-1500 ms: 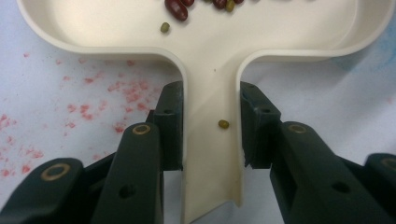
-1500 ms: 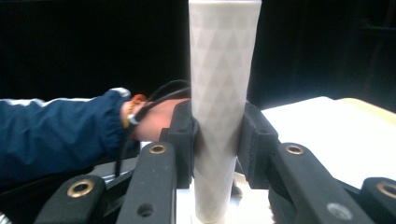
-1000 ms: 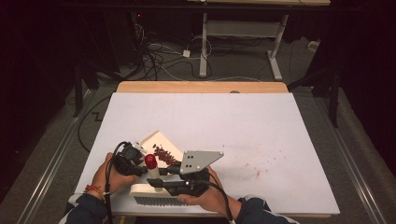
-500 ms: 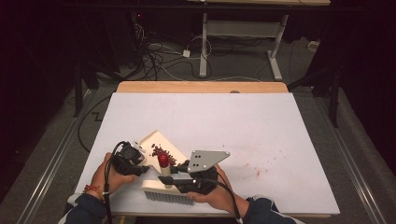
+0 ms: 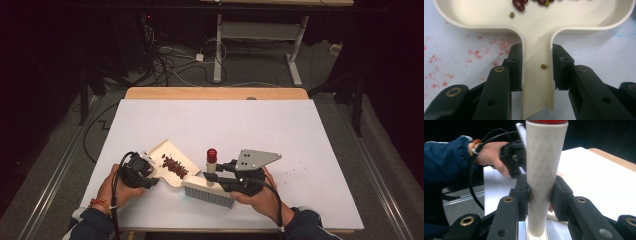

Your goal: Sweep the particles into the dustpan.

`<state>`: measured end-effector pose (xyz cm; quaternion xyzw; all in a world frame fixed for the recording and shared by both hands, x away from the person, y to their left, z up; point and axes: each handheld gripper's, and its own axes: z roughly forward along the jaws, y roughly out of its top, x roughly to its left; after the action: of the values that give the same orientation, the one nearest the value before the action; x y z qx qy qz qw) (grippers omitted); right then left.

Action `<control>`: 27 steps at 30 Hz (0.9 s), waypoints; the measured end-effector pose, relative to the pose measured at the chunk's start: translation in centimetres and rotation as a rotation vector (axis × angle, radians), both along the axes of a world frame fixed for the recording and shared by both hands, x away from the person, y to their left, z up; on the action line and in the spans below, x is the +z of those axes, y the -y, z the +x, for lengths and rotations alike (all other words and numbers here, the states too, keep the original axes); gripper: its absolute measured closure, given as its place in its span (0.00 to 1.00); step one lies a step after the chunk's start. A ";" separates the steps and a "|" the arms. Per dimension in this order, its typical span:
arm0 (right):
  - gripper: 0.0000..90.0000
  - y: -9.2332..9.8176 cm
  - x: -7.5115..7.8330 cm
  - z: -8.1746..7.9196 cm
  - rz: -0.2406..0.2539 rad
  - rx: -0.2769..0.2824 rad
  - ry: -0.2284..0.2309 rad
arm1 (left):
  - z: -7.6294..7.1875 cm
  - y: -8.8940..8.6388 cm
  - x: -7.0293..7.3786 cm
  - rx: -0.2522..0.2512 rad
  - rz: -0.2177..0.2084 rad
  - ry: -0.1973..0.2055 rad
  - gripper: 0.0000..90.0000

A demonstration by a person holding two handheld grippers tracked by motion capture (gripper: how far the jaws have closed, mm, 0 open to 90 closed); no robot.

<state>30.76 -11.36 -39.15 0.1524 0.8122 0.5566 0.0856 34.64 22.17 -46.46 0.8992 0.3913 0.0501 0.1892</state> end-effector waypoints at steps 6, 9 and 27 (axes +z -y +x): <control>0.78 2.1 0.3 0.9 0.007 -0.061 0.000 | 0.0 0.0 0.0 -0.004 0.004 0.003 0.71; 0.78 3.0 0.5 1.3 0.013 -0.090 0.006 | -0.1 -0.1 0.0 -0.006 0.008 0.004 0.71; 0.78 6.4 2.1 2.8 0.078 -0.265 0.021 | -0.8 -0.4 0.2 -0.029 0.029 0.016 0.71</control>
<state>33.59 -17.71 -37.08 0.2557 0.7616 0.5733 0.1610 33.83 22.56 -46.25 0.9070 0.3761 0.0603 0.1799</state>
